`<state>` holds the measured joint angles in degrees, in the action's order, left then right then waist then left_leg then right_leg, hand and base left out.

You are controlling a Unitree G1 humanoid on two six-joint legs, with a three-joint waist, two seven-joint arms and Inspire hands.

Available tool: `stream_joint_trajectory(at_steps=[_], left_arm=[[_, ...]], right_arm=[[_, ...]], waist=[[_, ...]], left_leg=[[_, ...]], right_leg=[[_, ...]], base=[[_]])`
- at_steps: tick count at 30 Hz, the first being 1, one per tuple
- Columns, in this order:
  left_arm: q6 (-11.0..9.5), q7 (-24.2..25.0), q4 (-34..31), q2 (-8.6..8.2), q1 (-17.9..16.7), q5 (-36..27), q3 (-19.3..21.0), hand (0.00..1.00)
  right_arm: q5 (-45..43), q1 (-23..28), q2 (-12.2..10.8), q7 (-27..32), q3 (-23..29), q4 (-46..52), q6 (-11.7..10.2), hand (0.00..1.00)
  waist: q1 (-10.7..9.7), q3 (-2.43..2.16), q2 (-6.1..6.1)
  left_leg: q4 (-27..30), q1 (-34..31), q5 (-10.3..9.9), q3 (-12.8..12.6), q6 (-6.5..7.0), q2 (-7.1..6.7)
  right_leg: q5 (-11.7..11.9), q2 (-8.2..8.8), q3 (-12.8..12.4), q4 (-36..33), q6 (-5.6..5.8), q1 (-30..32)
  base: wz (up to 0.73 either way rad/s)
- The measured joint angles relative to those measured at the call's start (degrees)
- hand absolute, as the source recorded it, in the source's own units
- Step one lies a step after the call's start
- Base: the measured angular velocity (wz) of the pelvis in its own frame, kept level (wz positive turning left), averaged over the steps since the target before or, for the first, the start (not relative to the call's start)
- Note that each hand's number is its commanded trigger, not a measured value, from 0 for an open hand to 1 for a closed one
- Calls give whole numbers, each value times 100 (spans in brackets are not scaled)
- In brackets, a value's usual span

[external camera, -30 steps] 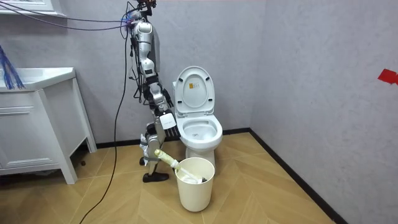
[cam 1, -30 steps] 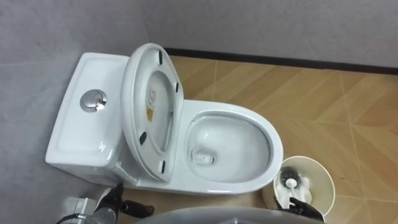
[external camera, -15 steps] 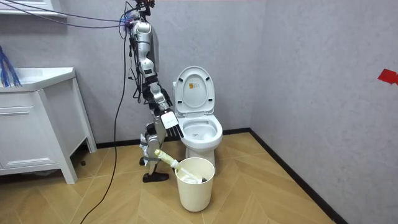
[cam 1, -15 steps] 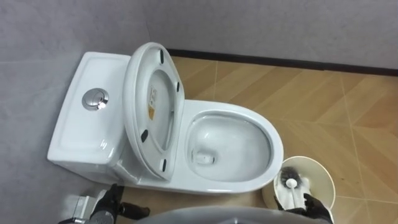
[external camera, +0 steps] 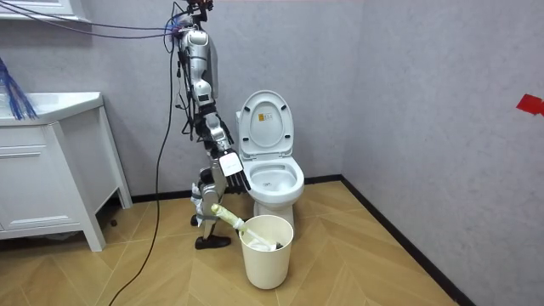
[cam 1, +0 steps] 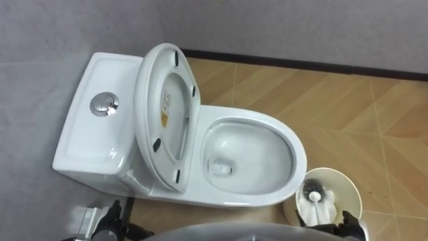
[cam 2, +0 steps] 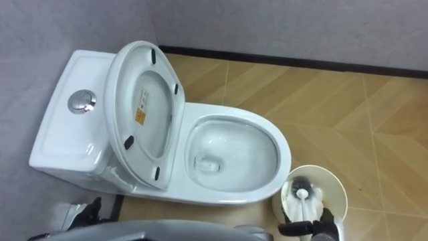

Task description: Brush toilet

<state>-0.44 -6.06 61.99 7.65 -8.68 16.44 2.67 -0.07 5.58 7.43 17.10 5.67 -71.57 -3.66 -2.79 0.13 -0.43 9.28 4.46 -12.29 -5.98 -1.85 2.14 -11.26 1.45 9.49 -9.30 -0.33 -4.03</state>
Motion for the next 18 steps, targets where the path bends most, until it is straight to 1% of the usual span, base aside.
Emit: stream_joint_trajectory(at_steps=[2,3,4,6,7,8,9,10,11,12,13,15,16,17,18], left_arm=[[1,-7,0,4,71,-7,-91,0],[1,-8,0,10,189,-16,-154,0],[1,-10,1,12,269,-17,-186,0],[-47,-30,70,-7,578,-17,-191,0],[-63,-59,103,-9,656,-24,-219,0],[-66,-95,125,-6,787,-28,-335,0],[-78,-107,141,-2,915,-34,-457,0],[-88,-108,176,-2,966,-36,-508,0],[-94,-111,225,-9,1158,-46,-545,0],[-98,-116,248,-13,1186,-62,-547,0],[-112,-136,255,-12,1293,-70,-548,0],[-148,-272,292,-15,1500,-132,-649,0],[-148,-301,303,-21,1550,-134,-689,0],[-150,-336,320,-56,1668,-128,-743,0],[-150,-337,316,-91,1781,-129,-772,0]], right_arm=[[62,-66,3,59,7,-29,2,0],[132,-183,3,59,3,-88,-2,0],[172,-269,3,54,4,-172,-3,0],[203,-616,12,38,18,-421,0,0],[209,-699,15,39,7,-450,-1,0],[223,-854,20,41,0,-520,-5,0],[245,-1033,22,48,-28,-638,-3,0],[272,-1103,22,54,-58,-675,1,0],[296,-1234,22,60,-118,-739,0,0],[297,-1312,21,60,-117,-769,0,0],[302,-1437,25,77,-104,-852,-2,0],[478,-1718,47,128,-141,-885,2,0],[530,-1773,57,138,-195,-887,3,0],[607,-1847,77,144,-224,-903,8,0],[655,-1962,97,143,-225,-905,46,0]], waist=[[-22,15,21],[-38,25,46],[-46,29,47],[-18,38,68],[-10,50,84],[-20,68,104],[-17,84,117],[-9,88,123],[-9,98,129],[-4,103,140],[-8,125,164],[15,143,169],[16,153,173],[16,175,179],[22,200,166]], left_leg=[[63,-177,1,-3,1,-4],[146,-346,1,-1,2,-10],[191,-451,17,0,29,-17],[254,-820,64,-1,105,-34],[259,-891,69,-1,115,-37],[312,-1047,79,2,130,-40],[465,-1271,78,2,131,-46],[548,-1379,78,3,130,-47],[696,-1587,78,12,130,-49],[774,-1696,77,37,130,-49],[1004,-1944,70,131,138,-55],[1359,-2369,63,192,147,-58],[1435,-2455,63,206,147,-63],[1551,-2643,60,220,152,-75],[1676,-2852,36,217,190,-84]], right_leg=[[0,20,50,-99,0,181],[0,42,74,-181,0,364],[0,55,81,-227,-1,467],[5,88,71,-405,-9,887],[9,91,64,-442,-14,976],[28,98,56,-488,-17,1135],[30,117,52,-582,-17,1319],[30,127,53,-625,-17,1408],[30,144,38,-767,-19,1613],[30,151,36,-835,-20,1715],[32,170,32,-1000,-23,1913],[16,215,26,-1300,-48,2289],[6,233,48,-1376,-58,2371],[-13,272,105,-1534,-73,2557],[-56,316,149,-1725,-85,2786]], base=[[2],[8],[8],[2],[0],[0],[0],[0],[0],[7],[9],[7],[13],[20],[20]])
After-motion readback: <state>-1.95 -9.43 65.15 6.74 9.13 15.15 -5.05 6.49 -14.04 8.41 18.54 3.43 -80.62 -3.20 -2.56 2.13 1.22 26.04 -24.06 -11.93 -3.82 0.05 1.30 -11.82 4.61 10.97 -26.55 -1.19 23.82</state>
